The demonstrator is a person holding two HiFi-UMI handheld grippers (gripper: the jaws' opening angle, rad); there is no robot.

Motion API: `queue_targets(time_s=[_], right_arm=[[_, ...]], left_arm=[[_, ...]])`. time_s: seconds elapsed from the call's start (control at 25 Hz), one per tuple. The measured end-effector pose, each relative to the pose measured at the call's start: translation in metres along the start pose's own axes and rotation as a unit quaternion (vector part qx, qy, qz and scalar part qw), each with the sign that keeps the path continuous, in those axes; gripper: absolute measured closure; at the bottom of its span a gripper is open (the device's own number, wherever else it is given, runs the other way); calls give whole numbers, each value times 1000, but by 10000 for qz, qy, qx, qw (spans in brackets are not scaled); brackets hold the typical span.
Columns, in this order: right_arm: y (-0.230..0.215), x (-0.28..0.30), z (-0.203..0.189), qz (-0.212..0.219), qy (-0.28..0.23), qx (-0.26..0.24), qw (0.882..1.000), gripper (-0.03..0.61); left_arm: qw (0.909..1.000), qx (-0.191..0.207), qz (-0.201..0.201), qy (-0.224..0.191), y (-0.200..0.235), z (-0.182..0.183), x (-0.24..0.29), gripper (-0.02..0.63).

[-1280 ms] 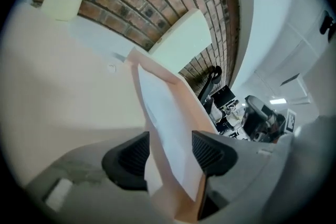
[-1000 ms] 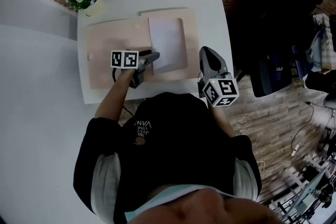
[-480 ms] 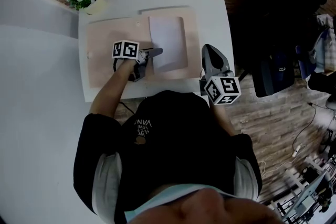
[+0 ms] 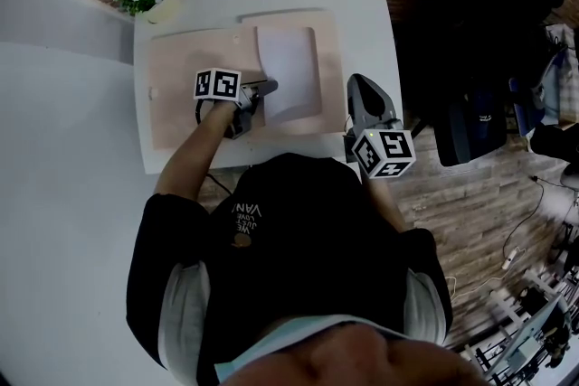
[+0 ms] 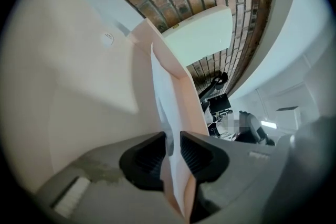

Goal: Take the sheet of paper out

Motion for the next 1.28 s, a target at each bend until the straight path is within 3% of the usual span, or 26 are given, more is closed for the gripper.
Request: queue_targets(time_s=[0.12, 0.4, 1.28], right_arm=[[1, 1, 0, 21, 26, -11, 10000, 577], [8, 2, -2, 89, 65, -43, 9999, 577], [56, 7, -29, 294, 216, -58, 9993, 577]], left_arm=[[9999, 98, 77, 6, 1, 0, -3, 566], [9997, 183, 152, -115, 2, -1, -9, 609], [9956, 792, 406, -281, 7, -11, -85, 612]])
Point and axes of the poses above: the fingertips, and each gripper's own axes: x forward along the fingers, y to its left, z out of its top, the point moved 1 cm from there along -x, backward along the fingers, and after that the axes turned 14 degrees about x, right-handed, at the moved point
